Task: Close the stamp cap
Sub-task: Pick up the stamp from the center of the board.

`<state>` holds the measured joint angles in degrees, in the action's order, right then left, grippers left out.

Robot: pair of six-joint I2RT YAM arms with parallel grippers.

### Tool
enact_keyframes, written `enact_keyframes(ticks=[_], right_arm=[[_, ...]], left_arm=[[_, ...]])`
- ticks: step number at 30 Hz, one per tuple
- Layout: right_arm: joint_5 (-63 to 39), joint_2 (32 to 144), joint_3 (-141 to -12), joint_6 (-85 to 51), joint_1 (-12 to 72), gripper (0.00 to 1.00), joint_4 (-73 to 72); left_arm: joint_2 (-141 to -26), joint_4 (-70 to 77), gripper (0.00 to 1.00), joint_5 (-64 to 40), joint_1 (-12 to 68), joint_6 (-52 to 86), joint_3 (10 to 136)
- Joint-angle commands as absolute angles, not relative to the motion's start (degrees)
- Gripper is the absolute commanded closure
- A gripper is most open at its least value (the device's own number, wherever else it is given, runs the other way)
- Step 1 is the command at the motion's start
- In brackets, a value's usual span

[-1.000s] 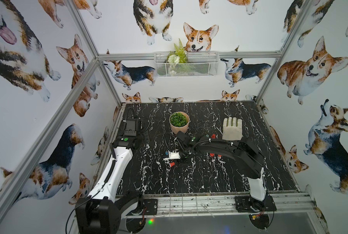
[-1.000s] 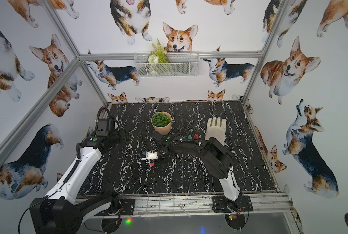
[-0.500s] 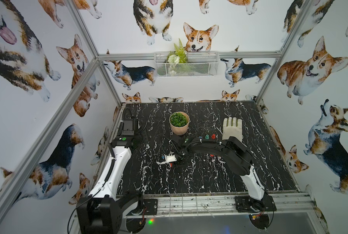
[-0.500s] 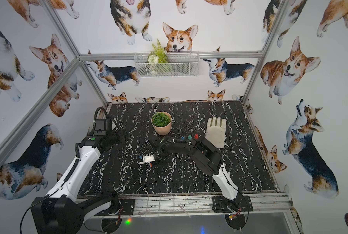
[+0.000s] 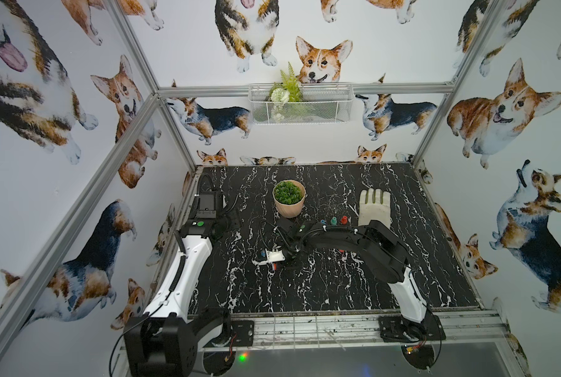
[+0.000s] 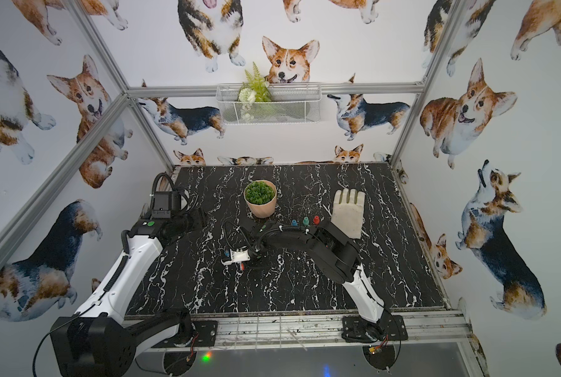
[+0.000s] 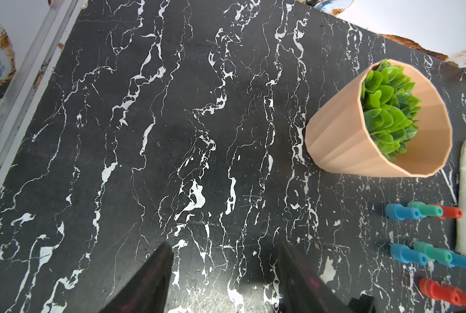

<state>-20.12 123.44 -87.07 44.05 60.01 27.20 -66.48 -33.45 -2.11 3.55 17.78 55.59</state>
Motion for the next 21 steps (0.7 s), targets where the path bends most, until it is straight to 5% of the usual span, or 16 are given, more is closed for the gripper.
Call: enact_keyframes(ticks=[1,15,21], right_arm=[[-19.2,121.3,-85.0,41.9,60.2,0.83,26.4],[-14.9,97.1,-67.8,30.4,59.4,0.88,14.9],[-12.6,83.4,-59.8,26.2,56.7,0.89,11.0]], left_arm=[[-65.6,-31.9,0.34,-3.3,3.5,18.1,55.0],[-61.2,-37.6,0.37,-18.2,5.0,25.0,60.2],[-58.4,-38.0,0.37,-23.2,12.0,29.4,62.2]])
